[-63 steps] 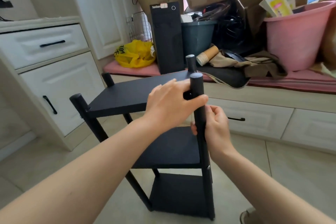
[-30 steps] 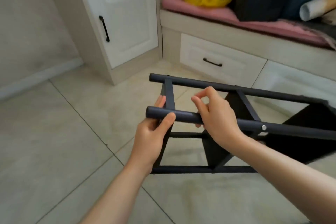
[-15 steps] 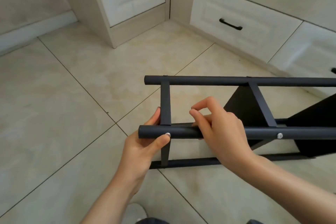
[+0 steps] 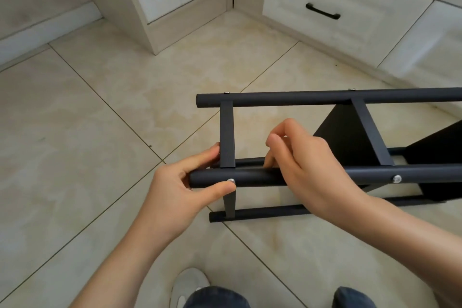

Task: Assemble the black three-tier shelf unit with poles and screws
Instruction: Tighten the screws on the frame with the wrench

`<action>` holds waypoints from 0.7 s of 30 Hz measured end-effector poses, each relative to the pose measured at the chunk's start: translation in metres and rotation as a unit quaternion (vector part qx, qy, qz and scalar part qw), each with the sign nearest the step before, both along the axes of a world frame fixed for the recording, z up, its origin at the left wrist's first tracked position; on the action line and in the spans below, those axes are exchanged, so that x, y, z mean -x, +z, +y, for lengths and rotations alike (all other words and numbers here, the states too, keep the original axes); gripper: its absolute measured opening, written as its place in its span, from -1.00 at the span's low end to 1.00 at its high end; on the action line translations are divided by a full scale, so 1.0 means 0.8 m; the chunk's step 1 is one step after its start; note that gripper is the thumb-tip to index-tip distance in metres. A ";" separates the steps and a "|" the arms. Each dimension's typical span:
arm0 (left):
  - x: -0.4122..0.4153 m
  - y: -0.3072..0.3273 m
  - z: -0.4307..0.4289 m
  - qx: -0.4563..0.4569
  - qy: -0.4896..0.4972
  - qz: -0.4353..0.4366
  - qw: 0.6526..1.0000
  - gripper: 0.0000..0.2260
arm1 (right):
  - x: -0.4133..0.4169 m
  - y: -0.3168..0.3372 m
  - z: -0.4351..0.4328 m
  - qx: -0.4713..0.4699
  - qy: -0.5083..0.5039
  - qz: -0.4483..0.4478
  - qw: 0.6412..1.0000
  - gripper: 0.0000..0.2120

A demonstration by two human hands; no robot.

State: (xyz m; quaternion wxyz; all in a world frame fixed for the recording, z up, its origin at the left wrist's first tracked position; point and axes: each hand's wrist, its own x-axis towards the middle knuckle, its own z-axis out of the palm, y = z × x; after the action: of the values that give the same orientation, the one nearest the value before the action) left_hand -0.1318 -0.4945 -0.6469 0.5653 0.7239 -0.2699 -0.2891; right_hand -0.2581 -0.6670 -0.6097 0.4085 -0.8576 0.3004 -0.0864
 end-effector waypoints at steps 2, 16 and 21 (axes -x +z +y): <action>-0.004 0.012 0.001 -0.089 -0.023 -0.108 0.990 -0.44 | -0.004 0.004 -0.004 -0.003 0.005 0.001 1.000 -0.70; -0.031 0.049 -0.040 -0.387 -0.251 -0.459 0.759 -0.44 | -0.099 -0.006 -0.074 0.159 0.095 -0.043 0.982 -0.66; -0.038 0.044 -0.036 -0.358 -0.260 -0.386 0.809 -0.29 | -0.137 -0.010 -0.076 0.128 0.105 -0.022 0.986 -0.64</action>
State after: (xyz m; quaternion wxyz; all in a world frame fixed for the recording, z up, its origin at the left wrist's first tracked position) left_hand -0.1014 -0.5233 -0.6120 0.0192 0.8296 -0.5218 -0.1977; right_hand -0.1487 -0.7280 -0.6181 0.3088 -0.9275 0.1859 -0.0992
